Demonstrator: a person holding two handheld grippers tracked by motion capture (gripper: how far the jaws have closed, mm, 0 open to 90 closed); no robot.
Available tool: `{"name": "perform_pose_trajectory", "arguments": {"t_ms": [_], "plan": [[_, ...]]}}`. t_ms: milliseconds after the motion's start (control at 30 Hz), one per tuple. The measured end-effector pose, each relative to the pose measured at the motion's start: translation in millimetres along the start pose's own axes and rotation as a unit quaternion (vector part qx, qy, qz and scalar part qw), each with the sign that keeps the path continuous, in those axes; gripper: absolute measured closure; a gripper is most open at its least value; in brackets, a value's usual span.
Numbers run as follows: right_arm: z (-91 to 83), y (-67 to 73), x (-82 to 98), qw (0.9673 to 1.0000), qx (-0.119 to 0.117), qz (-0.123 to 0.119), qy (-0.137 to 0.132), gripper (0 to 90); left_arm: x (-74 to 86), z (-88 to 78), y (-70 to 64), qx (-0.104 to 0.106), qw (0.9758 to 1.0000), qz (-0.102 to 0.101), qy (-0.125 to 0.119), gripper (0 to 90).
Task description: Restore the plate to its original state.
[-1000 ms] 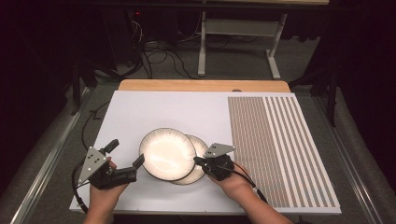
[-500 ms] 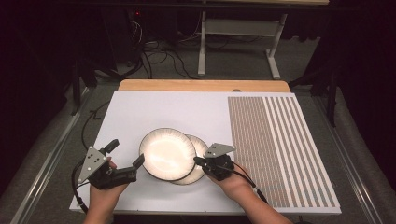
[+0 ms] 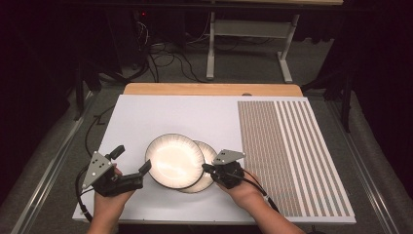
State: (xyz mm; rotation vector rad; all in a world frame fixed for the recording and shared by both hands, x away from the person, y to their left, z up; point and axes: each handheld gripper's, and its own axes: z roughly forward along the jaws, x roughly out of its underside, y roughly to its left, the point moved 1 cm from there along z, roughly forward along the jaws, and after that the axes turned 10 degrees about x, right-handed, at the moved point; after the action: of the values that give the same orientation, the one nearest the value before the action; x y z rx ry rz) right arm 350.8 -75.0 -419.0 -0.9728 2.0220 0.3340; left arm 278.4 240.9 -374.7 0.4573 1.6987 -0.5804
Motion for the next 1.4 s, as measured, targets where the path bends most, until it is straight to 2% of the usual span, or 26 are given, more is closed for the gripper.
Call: {"name": "perform_pose_trajectory", "arguments": {"t_ms": [600, 1133, 1400], "plan": [[-0.7, -3.9, 0.5, 0.9999, 0.009, 0.004, 0.002, 90.0, 0.6, 1.8, -0.5, -0.001, 1.0, 0.001, 0.004, 0.7], [-0.2, -4.5, 2.8, 0.9999, 0.012, 0.008, 0.007, 90.0, 0.5, 0.3, -0.1, -0.003, 1.0, 0.004, -0.002, 0.7], [-3.4, -9.3, 3.0, 0.9998, 0.018, 0.012, 0.004, 90.0, 1.2, 1.0, -0.7, -0.003, 1.0, 0.007, 0.0, 0.8]]}}
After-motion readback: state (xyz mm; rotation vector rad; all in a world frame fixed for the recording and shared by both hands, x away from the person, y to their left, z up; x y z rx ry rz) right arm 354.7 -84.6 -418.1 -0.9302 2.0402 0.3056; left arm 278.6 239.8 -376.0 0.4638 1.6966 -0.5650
